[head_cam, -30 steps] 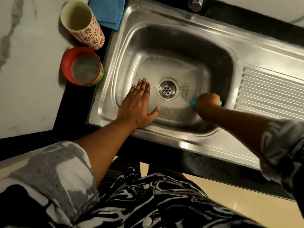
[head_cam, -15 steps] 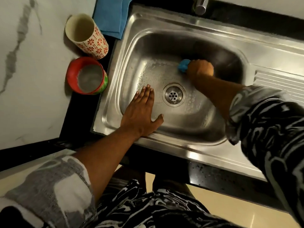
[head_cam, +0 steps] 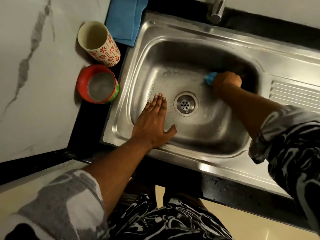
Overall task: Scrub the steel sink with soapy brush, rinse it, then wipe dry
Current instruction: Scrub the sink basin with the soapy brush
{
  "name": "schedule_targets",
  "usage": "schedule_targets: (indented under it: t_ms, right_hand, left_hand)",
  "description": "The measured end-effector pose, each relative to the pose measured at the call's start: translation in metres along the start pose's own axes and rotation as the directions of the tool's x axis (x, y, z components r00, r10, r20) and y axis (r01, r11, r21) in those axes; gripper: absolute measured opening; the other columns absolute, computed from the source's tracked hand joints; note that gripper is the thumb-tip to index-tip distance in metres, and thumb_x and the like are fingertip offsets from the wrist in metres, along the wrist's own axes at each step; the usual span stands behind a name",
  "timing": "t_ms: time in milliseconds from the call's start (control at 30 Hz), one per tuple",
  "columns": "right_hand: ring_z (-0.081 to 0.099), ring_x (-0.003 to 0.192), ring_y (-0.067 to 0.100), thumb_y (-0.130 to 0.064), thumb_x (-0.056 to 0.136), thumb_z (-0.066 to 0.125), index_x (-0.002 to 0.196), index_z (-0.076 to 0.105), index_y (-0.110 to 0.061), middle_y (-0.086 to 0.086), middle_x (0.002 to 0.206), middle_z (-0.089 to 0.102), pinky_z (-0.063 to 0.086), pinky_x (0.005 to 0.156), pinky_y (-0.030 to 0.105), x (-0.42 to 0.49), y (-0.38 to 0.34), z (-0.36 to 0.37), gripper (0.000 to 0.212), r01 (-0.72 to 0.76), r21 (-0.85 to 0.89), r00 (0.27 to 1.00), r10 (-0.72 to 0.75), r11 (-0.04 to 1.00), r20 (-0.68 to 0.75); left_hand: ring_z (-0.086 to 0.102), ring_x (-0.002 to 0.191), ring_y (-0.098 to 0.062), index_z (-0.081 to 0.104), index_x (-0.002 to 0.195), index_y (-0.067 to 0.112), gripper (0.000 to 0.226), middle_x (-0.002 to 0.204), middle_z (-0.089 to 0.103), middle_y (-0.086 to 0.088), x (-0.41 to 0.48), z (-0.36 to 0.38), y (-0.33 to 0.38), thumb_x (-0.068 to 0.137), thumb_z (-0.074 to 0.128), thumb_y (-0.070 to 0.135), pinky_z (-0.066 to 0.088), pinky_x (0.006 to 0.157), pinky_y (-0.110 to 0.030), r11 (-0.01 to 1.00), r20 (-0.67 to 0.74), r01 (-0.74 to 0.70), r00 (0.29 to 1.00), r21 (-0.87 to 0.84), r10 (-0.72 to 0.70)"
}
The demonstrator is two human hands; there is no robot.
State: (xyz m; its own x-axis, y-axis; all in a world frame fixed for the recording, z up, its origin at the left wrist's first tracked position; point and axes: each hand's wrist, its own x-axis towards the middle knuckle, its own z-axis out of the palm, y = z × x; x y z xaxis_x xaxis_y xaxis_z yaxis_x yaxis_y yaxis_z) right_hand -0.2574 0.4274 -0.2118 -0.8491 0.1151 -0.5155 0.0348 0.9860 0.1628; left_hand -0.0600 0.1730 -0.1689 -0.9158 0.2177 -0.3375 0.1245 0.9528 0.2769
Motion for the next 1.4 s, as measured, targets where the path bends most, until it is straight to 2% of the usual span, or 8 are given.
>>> schedule_targets:
  t_ms: [200, 400, 533, 700, 867, 1033, 1167, 1400]
  right_hand:
    - [0.061, 0.123, 0.035, -0.033, 0.099, 0.061, 0.136, 0.061, -0.012, 0.014, 0.134, 0.063, 0.049, 0.099, 0.044, 0.012, -0.063, -0.023, 0.042, 0.196, 0.096, 0.980, -0.199, 0.976, 0.024]
    - [0.050, 0.137, 0.032, -0.033, 0.105, 0.053, 0.145, 0.051, -0.006, 0.015, 0.150, 0.052, 0.037, 0.113, 0.039, -0.035, -0.006, 0.001, 0.048, 0.212, 0.024, 0.963, -0.213, 0.977, 0.168]
    - [0.058, 0.128, 0.033, -0.046, 0.102, 0.053, 0.138, 0.057, -0.009, 0.015, 0.140, 0.060, 0.048, 0.107, 0.043, -0.107, 0.023, 0.060, 0.052, 0.188, -0.061, 0.946, -0.164, 0.980, 0.279]
    - [0.063, 0.099, 0.020, -0.046, 0.102, 0.057, 0.132, 0.061, -0.011, 0.007, 0.130, 0.066, 0.048, 0.078, 0.023, -0.063, -0.001, 0.036, 0.046, 0.122, 0.085, 0.974, -0.135, 0.989, 0.180]
    - [0.057, 0.127, 0.033, -0.047, 0.102, 0.056, 0.140, 0.057, -0.010, 0.014, 0.139, 0.059, 0.045, 0.097, 0.040, -0.011, -0.031, -0.014, 0.053, 0.122, 0.150, 0.980, -0.143, 0.981, 0.137]
    - [0.068, 0.101, 0.029, -0.033, 0.101, 0.055, 0.121, 0.069, -0.010, 0.012, 0.113, 0.071, 0.050, 0.075, 0.034, -0.068, -0.004, 0.050, 0.033, 0.219, -0.005, 0.961, -0.215, 0.976, 0.177]
    - [0.063, 0.120, 0.029, -0.037, 0.103, 0.053, 0.134, 0.062, -0.011, 0.012, 0.133, 0.065, 0.047, 0.100, 0.037, -0.100, 0.004, 0.080, 0.041, 0.240, -0.006, 0.938, -0.231, 0.971, 0.261]
    - [0.063, 0.089, 0.024, -0.041, 0.101, 0.060, 0.122, 0.062, -0.008, 0.010, 0.102, 0.064, 0.050, 0.078, 0.035, -0.038, -0.036, 0.022, 0.040, 0.170, 0.015, 0.970, -0.170, 0.985, 0.171]
  left_hand:
    - [-0.003, 0.164, -0.023, 0.003, 0.168, 0.004, 0.104, 0.177, -0.002, -0.014, 0.001, 0.003, -0.001, 0.094, 0.039, 0.068, 0.003, 0.133, -0.040, 1.000, 0.010, 0.003, 1.000, 0.008, -0.003]
    - [0.001, 0.164, -0.026, 0.008, 0.168, 0.002, 0.104, 0.176, 0.004, -0.017, 0.000, -0.001, 0.002, 0.093, 0.039, 0.067, 0.006, 0.133, -0.041, 1.000, 0.014, 0.002, 1.000, 0.021, -0.003]
    - [0.005, 0.164, -0.028, 0.012, 0.167, 0.000, 0.104, 0.175, 0.009, -0.020, 0.000, 0.000, 0.001, 0.092, 0.040, 0.067, 0.010, 0.133, -0.043, 1.000, -0.011, -0.002, 1.000, 0.019, 0.002]
    - [0.005, 0.164, -0.028, 0.013, 0.167, 0.000, 0.103, 0.175, 0.009, -0.020, 0.001, 0.002, 0.000, 0.092, 0.039, 0.066, 0.010, 0.133, -0.044, 1.000, -0.013, -0.014, 1.000, 0.007, 0.014]
    - [0.001, 0.164, -0.026, 0.008, 0.168, 0.003, 0.102, 0.176, 0.003, -0.017, 0.001, 0.002, -0.001, 0.093, 0.037, 0.067, 0.006, 0.133, -0.041, 1.000, 0.008, -0.008, 1.000, 0.003, 0.008]
    - [0.005, 0.164, -0.028, 0.012, 0.167, 0.001, 0.103, 0.176, 0.009, -0.020, 0.001, 0.000, -0.001, 0.092, 0.038, 0.067, 0.010, 0.133, -0.044, 1.000, -0.004, -0.012, 1.000, 0.013, 0.012]
    - [0.007, 0.164, -0.029, 0.013, 0.167, 0.000, 0.103, 0.175, 0.011, -0.021, 0.000, 0.002, -0.001, 0.093, 0.041, 0.066, 0.013, 0.132, -0.045, 1.000, -0.015, -0.011, 1.000, 0.005, 0.011]
    - [0.004, 0.164, -0.028, 0.010, 0.167, 0.001, 0.102, 0.176, 0.006, -0.019, 0.000, 0.002, -0.001, 0.094, 0.041, 0.065, 0.008, 0.133, -0.043, 1.000, -0.006, -0.007, 1.000, 0.007, 0.007]
